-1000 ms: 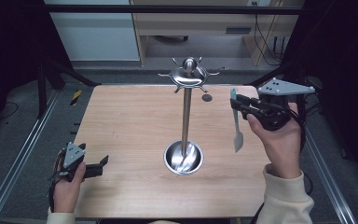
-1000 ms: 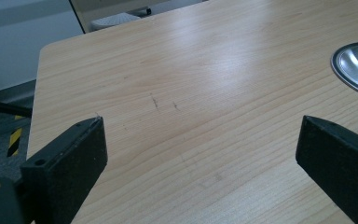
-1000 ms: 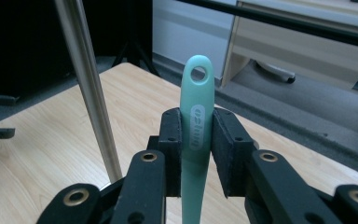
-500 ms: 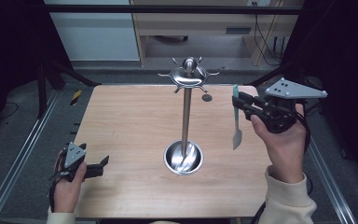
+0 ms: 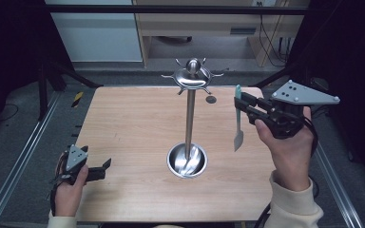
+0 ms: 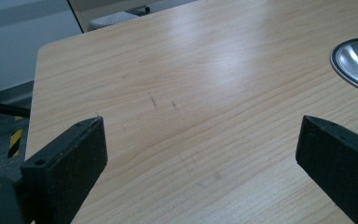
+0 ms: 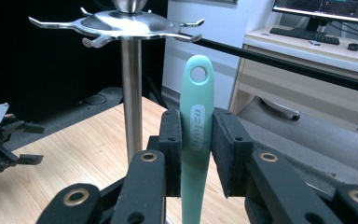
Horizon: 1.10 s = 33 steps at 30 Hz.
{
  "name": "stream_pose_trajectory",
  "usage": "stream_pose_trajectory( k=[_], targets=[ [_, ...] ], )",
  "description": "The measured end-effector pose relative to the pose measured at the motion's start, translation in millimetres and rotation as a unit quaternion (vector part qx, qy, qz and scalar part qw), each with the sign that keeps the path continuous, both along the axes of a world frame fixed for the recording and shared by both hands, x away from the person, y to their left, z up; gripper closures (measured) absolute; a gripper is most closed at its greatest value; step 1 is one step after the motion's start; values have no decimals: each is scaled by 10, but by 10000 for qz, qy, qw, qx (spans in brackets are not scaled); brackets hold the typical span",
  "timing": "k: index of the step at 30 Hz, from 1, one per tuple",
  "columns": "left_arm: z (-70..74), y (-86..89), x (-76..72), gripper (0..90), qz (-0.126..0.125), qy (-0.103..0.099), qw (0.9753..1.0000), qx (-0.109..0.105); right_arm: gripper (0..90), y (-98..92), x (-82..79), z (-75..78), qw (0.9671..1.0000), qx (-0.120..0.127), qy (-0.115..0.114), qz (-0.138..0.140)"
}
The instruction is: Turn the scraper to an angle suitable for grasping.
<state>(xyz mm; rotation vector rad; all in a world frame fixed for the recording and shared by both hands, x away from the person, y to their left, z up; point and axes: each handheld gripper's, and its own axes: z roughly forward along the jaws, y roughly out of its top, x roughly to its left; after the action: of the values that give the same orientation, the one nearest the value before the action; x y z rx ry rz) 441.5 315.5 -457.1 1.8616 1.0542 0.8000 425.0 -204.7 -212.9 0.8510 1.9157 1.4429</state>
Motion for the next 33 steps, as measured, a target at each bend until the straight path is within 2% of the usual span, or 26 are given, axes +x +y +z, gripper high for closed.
stream_pose_trajectory(
  k=[12,33],
  targets=[
    [0,-4,-1,18,-13,5,10000,9,743,75,-68,38,9999,-38,-90,136],
    [0,-7,-1,18,-25,12,10000,16,743,145,-110,55,9994,-64,-103,328]
  ],
)
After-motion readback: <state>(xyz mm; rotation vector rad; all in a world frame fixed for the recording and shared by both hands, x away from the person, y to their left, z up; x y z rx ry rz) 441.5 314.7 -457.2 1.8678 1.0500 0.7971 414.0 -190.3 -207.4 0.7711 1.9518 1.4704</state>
